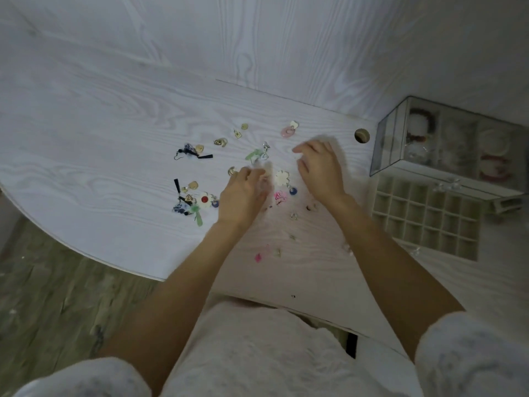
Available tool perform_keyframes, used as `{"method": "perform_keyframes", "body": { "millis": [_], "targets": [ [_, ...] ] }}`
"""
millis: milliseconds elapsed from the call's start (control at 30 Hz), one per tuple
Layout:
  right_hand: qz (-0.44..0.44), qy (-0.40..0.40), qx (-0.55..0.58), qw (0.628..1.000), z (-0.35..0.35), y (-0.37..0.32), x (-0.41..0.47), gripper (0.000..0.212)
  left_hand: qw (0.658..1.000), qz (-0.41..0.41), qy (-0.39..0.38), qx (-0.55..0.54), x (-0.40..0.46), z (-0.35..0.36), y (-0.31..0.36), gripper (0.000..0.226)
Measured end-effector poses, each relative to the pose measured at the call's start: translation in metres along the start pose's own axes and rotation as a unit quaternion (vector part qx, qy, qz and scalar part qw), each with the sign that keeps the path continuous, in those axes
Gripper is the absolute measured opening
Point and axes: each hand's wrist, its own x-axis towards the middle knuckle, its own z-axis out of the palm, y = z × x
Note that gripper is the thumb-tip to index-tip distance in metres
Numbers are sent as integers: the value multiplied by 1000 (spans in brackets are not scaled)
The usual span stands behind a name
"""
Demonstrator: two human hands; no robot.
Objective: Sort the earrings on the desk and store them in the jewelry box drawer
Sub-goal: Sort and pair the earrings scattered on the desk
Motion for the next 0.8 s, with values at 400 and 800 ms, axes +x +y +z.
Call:
{"method": "perform_keyframes", "body": {
  "millis": [400, 800],
  "targets": [
    [1, -53, -7, 999, 25, 5, 47, 31, 998, -36, -22, 52, 21, 10, 2, 15],
    [203, 77, 222, 951, -44, 0, -130, 20, 969, 142, 2, -200, -15, -12, 30, 11]
  ]
}}
